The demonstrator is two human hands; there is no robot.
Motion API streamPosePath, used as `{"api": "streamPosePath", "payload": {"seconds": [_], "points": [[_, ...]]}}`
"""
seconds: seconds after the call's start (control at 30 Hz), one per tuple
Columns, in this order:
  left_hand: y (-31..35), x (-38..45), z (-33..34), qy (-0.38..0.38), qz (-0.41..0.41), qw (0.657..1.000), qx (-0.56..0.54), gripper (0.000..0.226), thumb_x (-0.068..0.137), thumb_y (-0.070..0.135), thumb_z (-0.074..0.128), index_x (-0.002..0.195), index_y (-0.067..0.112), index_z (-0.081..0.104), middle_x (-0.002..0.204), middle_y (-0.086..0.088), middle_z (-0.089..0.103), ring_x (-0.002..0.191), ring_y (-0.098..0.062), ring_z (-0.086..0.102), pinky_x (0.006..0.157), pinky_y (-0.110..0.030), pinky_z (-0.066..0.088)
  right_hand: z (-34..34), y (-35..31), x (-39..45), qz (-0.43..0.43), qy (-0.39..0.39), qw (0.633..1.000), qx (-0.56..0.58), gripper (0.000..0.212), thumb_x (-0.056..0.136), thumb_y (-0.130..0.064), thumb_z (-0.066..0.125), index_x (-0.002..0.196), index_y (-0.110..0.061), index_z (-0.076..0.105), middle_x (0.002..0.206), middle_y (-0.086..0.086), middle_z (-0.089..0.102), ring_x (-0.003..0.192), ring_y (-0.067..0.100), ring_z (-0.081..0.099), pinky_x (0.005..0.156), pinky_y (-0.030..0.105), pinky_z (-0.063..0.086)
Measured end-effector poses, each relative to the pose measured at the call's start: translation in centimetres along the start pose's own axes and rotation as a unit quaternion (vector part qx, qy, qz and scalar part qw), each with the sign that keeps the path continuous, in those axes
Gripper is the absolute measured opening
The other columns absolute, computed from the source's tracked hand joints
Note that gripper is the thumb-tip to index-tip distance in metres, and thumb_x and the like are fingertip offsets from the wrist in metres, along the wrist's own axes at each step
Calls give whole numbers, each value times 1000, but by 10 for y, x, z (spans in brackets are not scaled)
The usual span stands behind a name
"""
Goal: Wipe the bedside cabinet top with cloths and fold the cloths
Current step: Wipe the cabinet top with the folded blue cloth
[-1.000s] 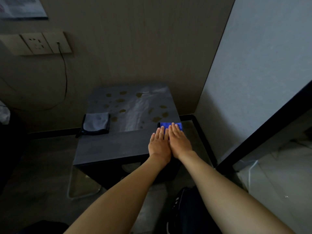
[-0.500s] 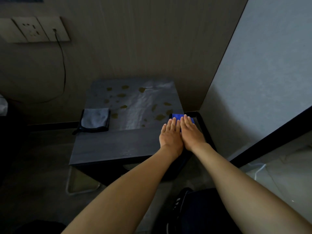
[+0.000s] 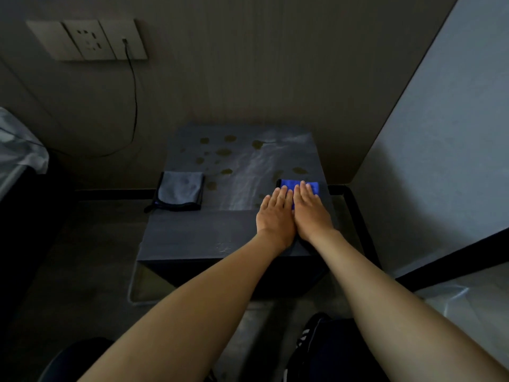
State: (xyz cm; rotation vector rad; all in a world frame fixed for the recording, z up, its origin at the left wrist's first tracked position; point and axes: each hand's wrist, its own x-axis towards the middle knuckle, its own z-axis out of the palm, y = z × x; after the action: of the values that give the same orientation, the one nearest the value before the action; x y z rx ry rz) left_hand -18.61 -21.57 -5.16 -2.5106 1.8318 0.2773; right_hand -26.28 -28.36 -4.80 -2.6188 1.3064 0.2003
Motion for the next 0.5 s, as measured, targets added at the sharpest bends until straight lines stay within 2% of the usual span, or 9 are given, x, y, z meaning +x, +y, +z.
{"api": "streamPosePath", "payload": {"seconds": [0.27, 0.5], "points": [[-62, -8, -9, 5, -3, 999, 53, 72, 99, 33, 37, 155, 10, -2, 163, -7, -2, 150, -21, -1, 122, -39, 0, 11, -58, 13, -33, 20, 999, 4, 61, 104, -15, 30, 155, -3, -3, 163, 16, -9, 151, 26, -9, 122, 39, 3], [-109, -23, -8, 22, -32, 998, 43, 73, 99, 29, 42, 155, 10, 0, 163, -6, -1, 150, -20, 0, 122, -38, 3, 16, -106, 23, -58, 10, 998, 11, 60, 105, -15, 26, 154, -2, -6, 162, 15, -13, 150, 25, -12, 123, 38, 0]]}}
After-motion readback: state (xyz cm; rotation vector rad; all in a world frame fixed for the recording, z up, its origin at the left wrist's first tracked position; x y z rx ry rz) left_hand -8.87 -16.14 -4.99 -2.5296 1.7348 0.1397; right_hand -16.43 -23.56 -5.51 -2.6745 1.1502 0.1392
